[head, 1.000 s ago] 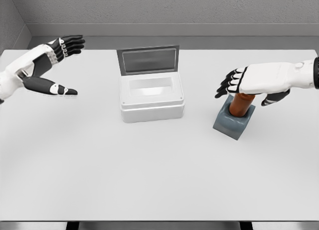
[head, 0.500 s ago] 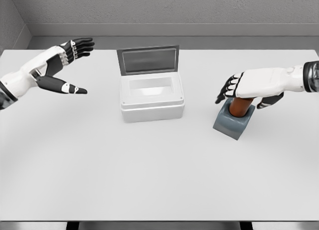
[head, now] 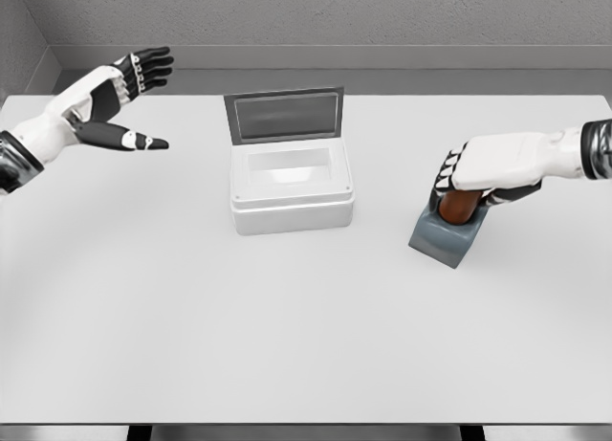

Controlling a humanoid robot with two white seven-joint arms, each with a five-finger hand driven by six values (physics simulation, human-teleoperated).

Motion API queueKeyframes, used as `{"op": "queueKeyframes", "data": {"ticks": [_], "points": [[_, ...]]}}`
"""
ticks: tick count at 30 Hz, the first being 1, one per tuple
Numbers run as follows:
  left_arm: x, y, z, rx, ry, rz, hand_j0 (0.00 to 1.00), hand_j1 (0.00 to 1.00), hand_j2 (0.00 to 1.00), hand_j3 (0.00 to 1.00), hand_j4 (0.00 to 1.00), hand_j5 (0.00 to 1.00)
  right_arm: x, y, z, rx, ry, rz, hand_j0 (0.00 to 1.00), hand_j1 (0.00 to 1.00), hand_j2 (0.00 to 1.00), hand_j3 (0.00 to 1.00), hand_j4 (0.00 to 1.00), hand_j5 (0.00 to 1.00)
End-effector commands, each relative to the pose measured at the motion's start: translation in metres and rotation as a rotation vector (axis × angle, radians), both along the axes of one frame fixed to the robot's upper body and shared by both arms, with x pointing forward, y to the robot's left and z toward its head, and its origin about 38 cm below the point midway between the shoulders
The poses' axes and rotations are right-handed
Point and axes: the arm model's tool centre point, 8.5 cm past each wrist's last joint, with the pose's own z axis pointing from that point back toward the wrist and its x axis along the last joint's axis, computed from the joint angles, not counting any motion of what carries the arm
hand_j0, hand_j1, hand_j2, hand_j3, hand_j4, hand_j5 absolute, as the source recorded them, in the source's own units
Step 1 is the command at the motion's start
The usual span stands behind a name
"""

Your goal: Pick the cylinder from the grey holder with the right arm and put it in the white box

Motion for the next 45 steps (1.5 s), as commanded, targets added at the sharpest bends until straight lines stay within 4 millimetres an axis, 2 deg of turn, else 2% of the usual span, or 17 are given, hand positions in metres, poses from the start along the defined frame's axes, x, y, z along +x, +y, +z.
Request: {"op": "queueKeyframes", "data": {"ticks": [1,11,18,27,31,34,45], "points": [[0.0,-0.002,-0.004,-0.007,0.01,-0.003,1.0,1.0,1.0,1.0,1.0,1.0,-0.001,-0.001,-0.001,-0.011,-0.003,0.004,0.59,0.59,0.59,0.59,0.59,0.59],[0.003,-0.01,-0.002,-0.023,0.004,-0.014,1.0,1.0,1.0,1.0,1.0,1.0,-0.002,0.001,0.009,-0.01,-0.026,0.015,0.5,0.5,0.5,0.5,0.5,0.5],[0.003,-0.011,-0.002,-0.024,0.003,-0.016,1.0,1.0,1.0,1.0,1.0,1.0,-0.004,0.005,0.026,-0.009,-0.066,0.035,0.5,0.5,0.5,0.5,0.5,0.5],[0.003,-0.011,0.0,-0.025,-0.001,-0.017,1.0,1.0,1.0,1.0,1.0,1.0,0.0,0.012,0.038,-0.002,-0.093,0.048,0.5,0.5,0.5,0.5,0.5,0.5],[0.003,-0.011,0.0,-0.025,-0.001,-0.017,1.0,1.0,1.0,1.0,1.0,1.0,0.004,0.021,0.038,0.007,-0.095,0.066,0.5,0.5,0.5,0.5,0.5,0.5],[0.003,-0.011,0.0,-0.025,-0.001,-0.017,1.0,1.0,1.0,1.0,1.0,1.0,0.017,0.032,0.035,0.021,-0.089,0.064,0.5,0.5,0.5,0.5,0.5,0.5],[0.005,-0.017,0.002,-0.034,-0.008,-0.024,1.0,1.0,1.0,1.0,1.0,1.0,0.03,0.055,0.045,0.042,-0.114,0.092,0.5,0.5,0.5,0.5,0.5,0.5]]}}
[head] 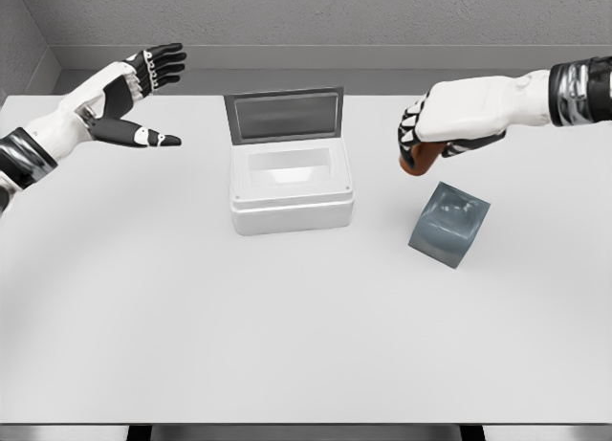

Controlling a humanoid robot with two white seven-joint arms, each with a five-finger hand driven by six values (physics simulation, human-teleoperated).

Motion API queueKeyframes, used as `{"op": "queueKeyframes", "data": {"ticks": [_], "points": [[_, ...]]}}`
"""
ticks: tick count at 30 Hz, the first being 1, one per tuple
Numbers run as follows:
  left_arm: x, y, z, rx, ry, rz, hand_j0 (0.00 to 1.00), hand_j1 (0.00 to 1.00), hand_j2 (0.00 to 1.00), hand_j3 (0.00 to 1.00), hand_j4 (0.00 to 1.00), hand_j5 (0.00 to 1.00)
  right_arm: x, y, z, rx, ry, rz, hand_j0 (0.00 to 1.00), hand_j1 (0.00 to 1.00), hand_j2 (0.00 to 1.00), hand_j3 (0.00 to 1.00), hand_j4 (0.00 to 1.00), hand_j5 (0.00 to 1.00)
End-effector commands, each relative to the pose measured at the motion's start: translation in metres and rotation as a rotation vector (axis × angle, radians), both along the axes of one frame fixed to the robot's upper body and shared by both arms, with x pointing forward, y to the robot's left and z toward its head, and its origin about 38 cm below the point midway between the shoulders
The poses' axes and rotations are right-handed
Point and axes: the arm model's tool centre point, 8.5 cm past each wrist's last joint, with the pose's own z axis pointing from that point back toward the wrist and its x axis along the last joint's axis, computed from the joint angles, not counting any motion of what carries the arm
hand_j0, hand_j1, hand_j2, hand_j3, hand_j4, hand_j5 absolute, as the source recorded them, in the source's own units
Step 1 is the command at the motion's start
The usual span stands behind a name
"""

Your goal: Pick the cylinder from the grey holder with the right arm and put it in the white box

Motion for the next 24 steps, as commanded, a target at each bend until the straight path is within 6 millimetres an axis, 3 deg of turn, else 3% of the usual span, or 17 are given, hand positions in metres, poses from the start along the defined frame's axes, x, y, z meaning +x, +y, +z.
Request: {"op": "queueKeyframes", "data": {"ticks": [1,14,24], "points": [[0.001,-0.004,-0.001,-0.014,0.002,-0.006,1.0,1.0,1.0,1.0,1.0,1.0,0.002,0.006,-0.001,0.007,0.002,0.007,0.5,0.5,0.5,0.5,0.5,0.5],[0.001,-0.004,-0.001,-0.015,0.002,-0.006,1.0,1.0,1.0,1.0,1.0,1.0,0.016,0.032,0.01,0.017,-0.024,0.036,0.5,0.5,0.5,0.5,0.5,0.5],[0.001,-0.004,-0.001,-0.015,0.003,-0.005,1.0,1.0,1.0,1.0,1.0,1.0,0.017,0.066,0.018,0.022,-0.041,0.103,0.49,0.49,0.49,0.49,0.49,0.49]]}}
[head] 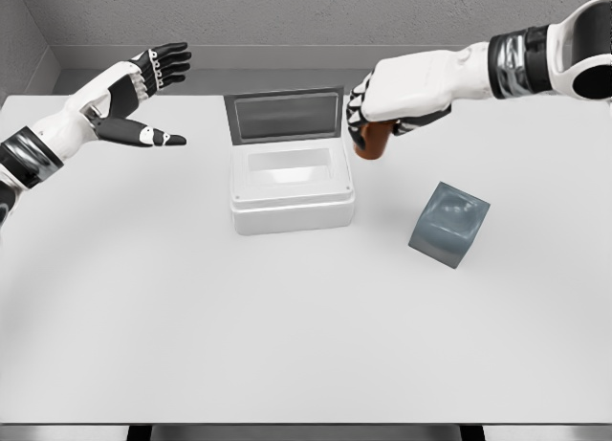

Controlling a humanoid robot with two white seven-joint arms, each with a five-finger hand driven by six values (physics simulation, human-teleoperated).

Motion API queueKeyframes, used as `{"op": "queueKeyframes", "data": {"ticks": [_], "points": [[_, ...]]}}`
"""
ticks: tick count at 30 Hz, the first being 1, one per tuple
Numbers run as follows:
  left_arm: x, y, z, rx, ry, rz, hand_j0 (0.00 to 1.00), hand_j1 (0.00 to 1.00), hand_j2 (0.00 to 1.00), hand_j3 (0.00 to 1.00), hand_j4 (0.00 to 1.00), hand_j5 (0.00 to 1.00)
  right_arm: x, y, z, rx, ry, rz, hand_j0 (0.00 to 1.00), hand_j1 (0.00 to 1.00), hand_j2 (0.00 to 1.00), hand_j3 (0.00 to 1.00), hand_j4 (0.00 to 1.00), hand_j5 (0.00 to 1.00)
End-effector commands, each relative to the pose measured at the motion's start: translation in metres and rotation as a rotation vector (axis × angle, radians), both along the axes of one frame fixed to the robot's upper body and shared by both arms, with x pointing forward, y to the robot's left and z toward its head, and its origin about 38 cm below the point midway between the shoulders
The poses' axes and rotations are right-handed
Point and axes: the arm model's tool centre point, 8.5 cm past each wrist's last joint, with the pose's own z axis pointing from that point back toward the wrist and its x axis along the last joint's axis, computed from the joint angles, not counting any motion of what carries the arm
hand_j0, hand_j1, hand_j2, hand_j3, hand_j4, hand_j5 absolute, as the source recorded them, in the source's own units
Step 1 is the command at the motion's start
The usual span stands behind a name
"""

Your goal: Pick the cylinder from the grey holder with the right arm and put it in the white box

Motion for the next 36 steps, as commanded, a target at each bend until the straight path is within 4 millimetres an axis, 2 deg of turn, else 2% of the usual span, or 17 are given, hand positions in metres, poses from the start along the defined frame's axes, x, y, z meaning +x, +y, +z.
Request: {"op": "queueKeyframes", "data": {"ticks": [1,5,12,21,24,28,29,36], "points": [[0.0,0.001,0.001,-0.005,0.0,0.001,1.0,1.0,1.0,1.0,1.0,1.0,0.0,0.007,0.0,0.009,0.005,0.011,0.49,0.49,0.49,0.49,0.49,0.49],[0.0,0.0,0.001,-0.005,0.0,-0.001,1.0,1.0,1.0,1.0,1.0,1.0,0.007,0.014,0.001,0.013,0.005,0.008,0.49,0.49,0.49,0.49,0.49,0.49],[0.0,-0.001,0.0,-0.009,0.001,-0.002,1.0,1.0,1.0,1.0,1.0,1.0,0.005,0.033,0.001,0.003,0.004,0.049,0.49,0.49,0.49,0.49,0.49,0.49],[0.001,-0.002,0.001,-0.011,-0.002,-0.003,1.0,1.0,1.0,1.0,1.0,1.0,0.014,0.042,-0.005,-0.008,0.011,0.036,0.49,0.49,0.49,0.49,0.49,0.49],[0.001,-0.002,0.001,-0.011,-0.002,-0.003,1.0,1.0,1.0,1.0,1.0,1.0,0.013,0.055,-0.003,-0.006,0.004,0.061,0.49,0.49,0.49,0.49,0.49,0.49],[0.001,-0.002,0.001,-0.011,-0.002,-0.003,1.0,1.0,1.0,1.0,1.0,1.0,0.017,0.059,-0.003,-0.003,0.006,0.057,0.49,0.49,0.49,0.49,0.49,0.49],[0.001,-0.002,0.001,-0.01,-0.001,-0.004,1.0,1.0,1.0,1.0,1.0,1.0,0.017,0.065,-0.003,-0.001,0.006,0.066,0.49,0.49,0.49,0.49,0.49,0.49],[0.001,-0.001,0.0,-0.011,0.003,0.0,1.0,1.0,1.0,1.0,1.0,1.0,0.024,0.059,-0.004,-0.008,0.006,0.035,0.5,0.5,0.5,0.5,0.5,0.5]]}}
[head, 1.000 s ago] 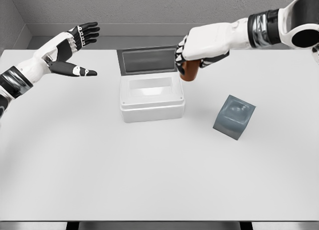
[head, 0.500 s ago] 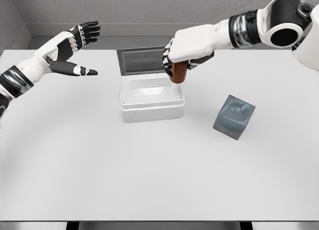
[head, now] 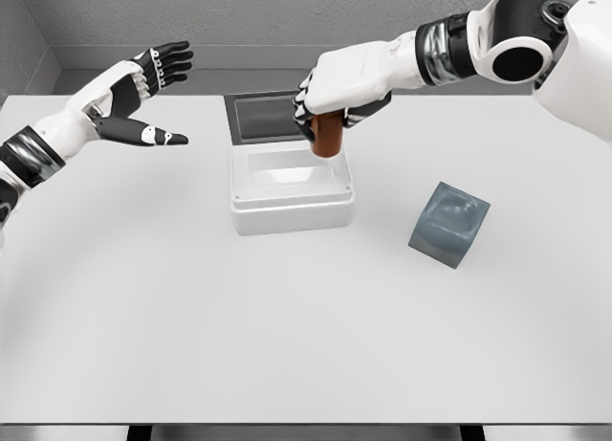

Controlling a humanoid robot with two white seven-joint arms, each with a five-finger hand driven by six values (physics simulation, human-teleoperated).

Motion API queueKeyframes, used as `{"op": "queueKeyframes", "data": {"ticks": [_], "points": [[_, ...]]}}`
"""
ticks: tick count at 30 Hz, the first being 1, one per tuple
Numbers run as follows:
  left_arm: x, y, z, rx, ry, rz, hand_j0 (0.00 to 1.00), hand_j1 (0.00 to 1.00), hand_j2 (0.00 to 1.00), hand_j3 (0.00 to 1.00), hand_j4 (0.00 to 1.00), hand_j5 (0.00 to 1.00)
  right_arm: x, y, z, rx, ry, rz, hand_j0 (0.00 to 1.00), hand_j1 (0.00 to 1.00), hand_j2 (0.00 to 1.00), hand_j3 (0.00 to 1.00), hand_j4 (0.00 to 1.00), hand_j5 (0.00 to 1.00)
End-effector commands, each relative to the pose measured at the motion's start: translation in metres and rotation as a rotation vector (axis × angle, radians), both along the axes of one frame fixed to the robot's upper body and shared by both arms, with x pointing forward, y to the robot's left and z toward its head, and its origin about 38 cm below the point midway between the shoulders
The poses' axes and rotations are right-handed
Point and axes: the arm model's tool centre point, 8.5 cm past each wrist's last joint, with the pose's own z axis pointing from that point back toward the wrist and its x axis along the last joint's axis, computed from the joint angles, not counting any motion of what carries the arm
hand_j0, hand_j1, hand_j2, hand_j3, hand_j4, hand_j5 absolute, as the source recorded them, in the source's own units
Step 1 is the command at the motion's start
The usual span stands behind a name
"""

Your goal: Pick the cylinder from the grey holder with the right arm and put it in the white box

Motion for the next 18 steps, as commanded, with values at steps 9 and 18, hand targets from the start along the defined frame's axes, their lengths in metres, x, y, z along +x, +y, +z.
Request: {"op": "queueKeyframes", "data": {"ticks": [9,18], "points": [[0.0004,0.0006,0.0008,-0.006,-0.001,0.001,1.0,1.0,1.0,1.0,1.0,1.0,0.0004,0.0067,0.0022,0.001,-0.014,0.007,1.0,1.0,1.0,1.0,1.0,1.0],[0.0027,-0.0078,0.0022,-0.022,-0.006,-0.01,1.0,1.0,1.0,1.0,1.0,1.0,-0.0004,0.0068,0.0027,0.002,-0.016,0.009,1.0,1.0,1.0,1.0,1.0,1.0]]}}
